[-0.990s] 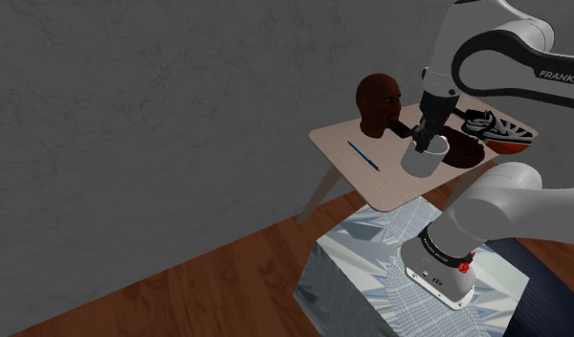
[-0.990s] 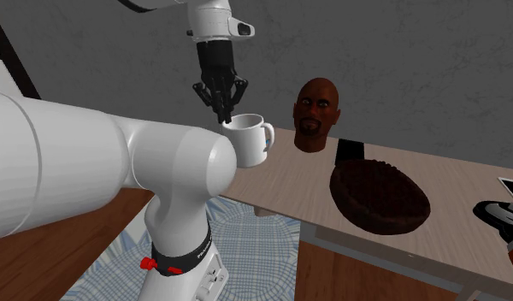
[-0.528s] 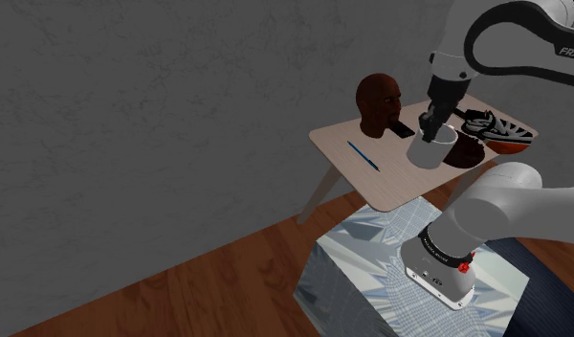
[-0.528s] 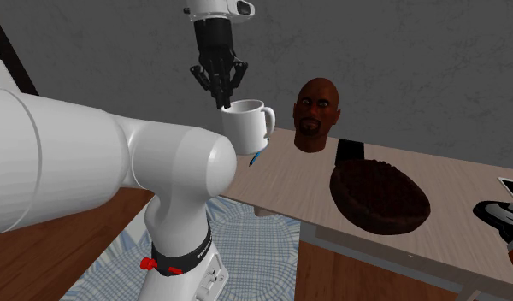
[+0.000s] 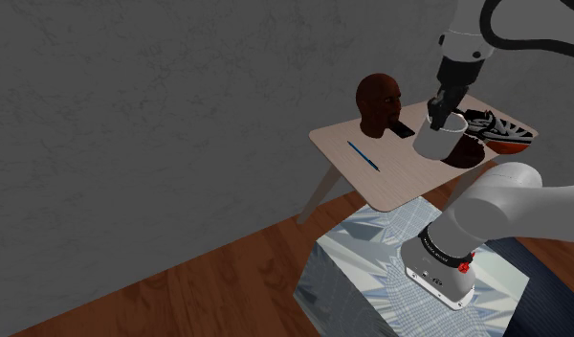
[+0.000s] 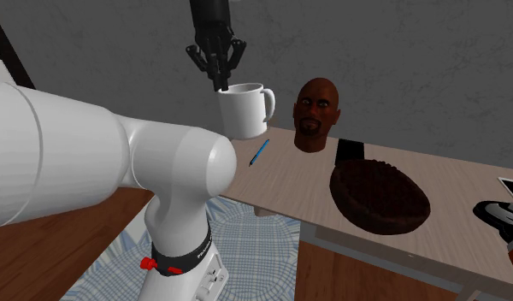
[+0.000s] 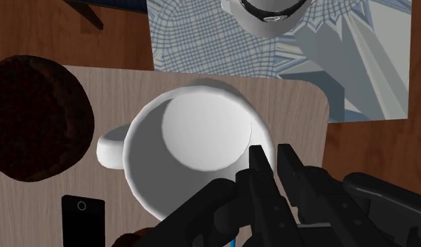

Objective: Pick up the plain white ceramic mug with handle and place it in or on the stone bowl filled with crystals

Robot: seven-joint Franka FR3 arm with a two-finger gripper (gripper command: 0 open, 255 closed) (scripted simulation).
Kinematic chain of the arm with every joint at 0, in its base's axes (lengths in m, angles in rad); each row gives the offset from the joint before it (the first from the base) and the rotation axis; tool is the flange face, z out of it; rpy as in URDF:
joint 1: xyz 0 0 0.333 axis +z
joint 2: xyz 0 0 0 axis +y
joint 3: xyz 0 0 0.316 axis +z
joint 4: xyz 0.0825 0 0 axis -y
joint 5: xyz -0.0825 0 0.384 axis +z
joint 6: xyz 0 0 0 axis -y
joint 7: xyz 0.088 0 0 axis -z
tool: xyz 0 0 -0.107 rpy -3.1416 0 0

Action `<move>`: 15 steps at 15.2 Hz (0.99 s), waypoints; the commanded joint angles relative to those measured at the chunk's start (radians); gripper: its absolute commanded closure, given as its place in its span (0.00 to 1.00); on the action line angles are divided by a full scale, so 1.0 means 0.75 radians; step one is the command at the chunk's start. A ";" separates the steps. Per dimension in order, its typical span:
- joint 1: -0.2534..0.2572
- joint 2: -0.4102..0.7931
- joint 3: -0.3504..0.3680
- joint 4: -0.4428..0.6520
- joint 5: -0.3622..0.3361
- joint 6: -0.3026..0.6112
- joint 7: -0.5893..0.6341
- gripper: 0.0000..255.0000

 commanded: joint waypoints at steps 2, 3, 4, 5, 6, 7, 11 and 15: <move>-0.024 0.008 -0.072 0.034 -0.072 -0.016 -0.071 1.00; -0.034 0.013 -0.105 0.045 -0.105 -0.017 -0.103 1.00; -0.045 0.020 -0.138 0.057 -0.137 -0.017 -0.135 1.00; -0.055 0.028 -0.171 0.071 -0.168 -0.017 -0.167 1.00; -0.064 0.039 -0.203 0.086 -0.199 -0.015 -0.199 1.00; -0.073 0.050 -0.236 0.103 -0.229 -0.013 -0.231 1.00; -0.101 0.112 -0.363 0.184 -0.341 0.003 -0.357 1.00; -0.116 0.195 -0.488 0.286 -0.434 0.026 -0.480 1.00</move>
